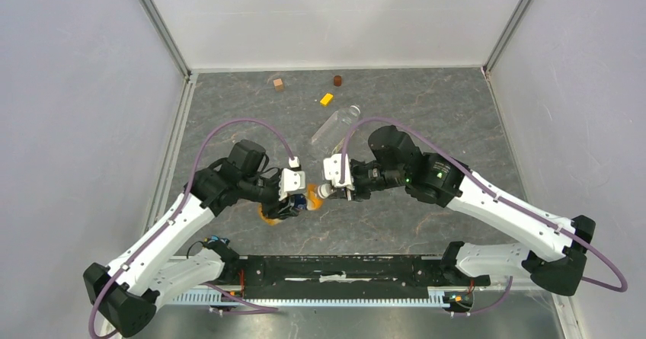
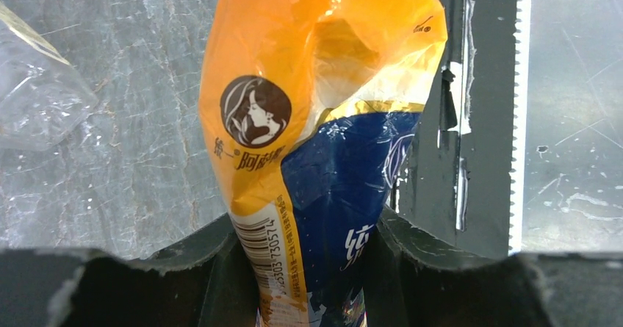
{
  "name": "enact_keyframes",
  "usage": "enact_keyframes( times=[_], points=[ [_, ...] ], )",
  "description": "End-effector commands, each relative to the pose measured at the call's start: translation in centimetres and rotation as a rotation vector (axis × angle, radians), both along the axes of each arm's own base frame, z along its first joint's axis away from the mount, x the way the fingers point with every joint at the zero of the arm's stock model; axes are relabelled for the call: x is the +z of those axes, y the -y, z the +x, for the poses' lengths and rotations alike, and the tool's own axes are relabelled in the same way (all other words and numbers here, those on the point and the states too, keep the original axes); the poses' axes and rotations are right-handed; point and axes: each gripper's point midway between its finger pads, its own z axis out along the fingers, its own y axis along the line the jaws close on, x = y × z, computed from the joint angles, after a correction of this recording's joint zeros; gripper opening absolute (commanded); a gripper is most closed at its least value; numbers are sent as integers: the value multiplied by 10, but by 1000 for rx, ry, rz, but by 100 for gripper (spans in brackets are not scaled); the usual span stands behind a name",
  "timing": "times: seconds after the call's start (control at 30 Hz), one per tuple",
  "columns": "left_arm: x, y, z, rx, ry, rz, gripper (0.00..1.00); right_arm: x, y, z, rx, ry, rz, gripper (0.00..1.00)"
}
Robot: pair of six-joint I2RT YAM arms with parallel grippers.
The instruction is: Screw on the bottle caps
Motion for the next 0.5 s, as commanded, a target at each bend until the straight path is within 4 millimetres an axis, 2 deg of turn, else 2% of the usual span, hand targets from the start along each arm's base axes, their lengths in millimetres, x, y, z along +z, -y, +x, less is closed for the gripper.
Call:
enact_keyframes(
  times=[0.0, 0.27, 0.47],
  points=[
    [61, 36, -3, -150, 81, -225, 41, -17, -6, -10, 88, 34, -38, 8],
    [62, 43, -13, -215, 37, -253, 40, -24, 0, -14, 161, 120, -57, 9],
    [70, 48, -7, -199, 130, -304, 38, -28, -2, -20, 172, 67, -54, 9]
  ],
)
